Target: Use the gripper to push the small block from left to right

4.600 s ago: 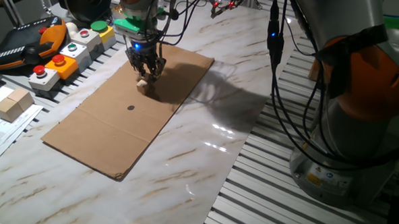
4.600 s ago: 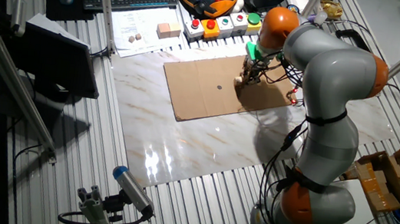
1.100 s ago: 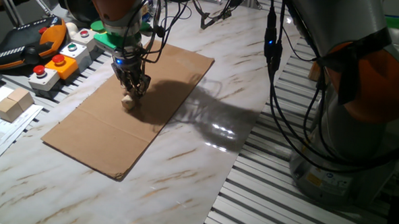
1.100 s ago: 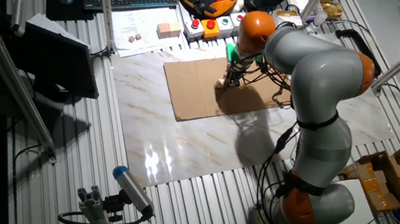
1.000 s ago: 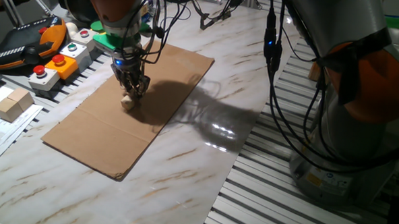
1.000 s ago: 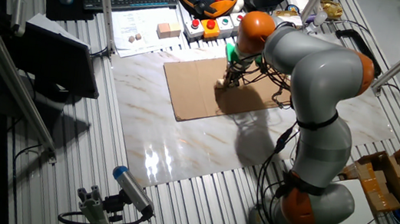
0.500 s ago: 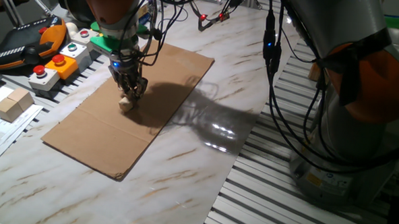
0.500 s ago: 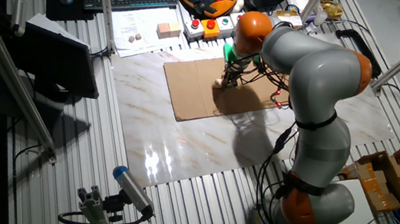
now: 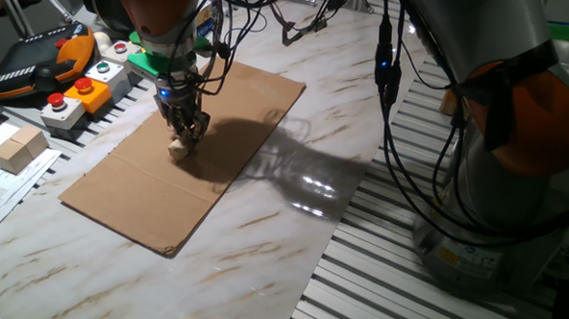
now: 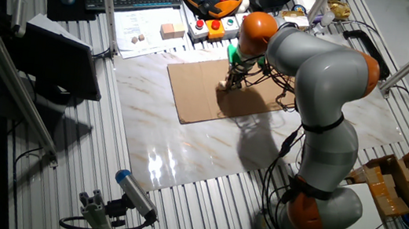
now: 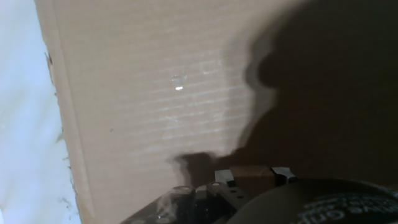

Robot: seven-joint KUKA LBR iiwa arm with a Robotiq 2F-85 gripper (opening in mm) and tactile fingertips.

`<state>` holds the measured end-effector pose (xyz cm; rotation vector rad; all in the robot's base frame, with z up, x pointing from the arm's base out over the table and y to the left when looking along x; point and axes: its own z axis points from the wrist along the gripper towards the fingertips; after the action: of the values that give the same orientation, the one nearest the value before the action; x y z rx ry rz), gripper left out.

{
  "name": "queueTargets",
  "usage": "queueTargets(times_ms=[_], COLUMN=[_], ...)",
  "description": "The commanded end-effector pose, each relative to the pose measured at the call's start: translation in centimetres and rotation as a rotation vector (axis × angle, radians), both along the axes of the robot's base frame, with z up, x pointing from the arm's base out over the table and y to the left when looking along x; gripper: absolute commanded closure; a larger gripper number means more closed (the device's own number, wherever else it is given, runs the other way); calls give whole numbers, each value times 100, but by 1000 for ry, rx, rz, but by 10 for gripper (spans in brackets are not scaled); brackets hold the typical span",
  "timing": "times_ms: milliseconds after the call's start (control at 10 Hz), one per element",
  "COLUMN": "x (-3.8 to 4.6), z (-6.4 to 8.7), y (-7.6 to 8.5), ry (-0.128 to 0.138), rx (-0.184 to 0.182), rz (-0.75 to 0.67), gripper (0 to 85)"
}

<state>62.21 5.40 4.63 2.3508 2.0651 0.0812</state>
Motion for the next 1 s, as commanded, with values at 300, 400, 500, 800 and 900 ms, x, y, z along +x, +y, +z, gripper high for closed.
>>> queueTargets(times_ms=[300,400,500,800,900], x=[1,1,1,1,1], z=[0,0,0,0,0], y=[2,2,2,2,2], ry=[-33,-43,-49,-42,-36], rx=[-17,-8,-10,-11,-4], rz=[58,65,62,30,21], gripper=[843,843,843,843,843])
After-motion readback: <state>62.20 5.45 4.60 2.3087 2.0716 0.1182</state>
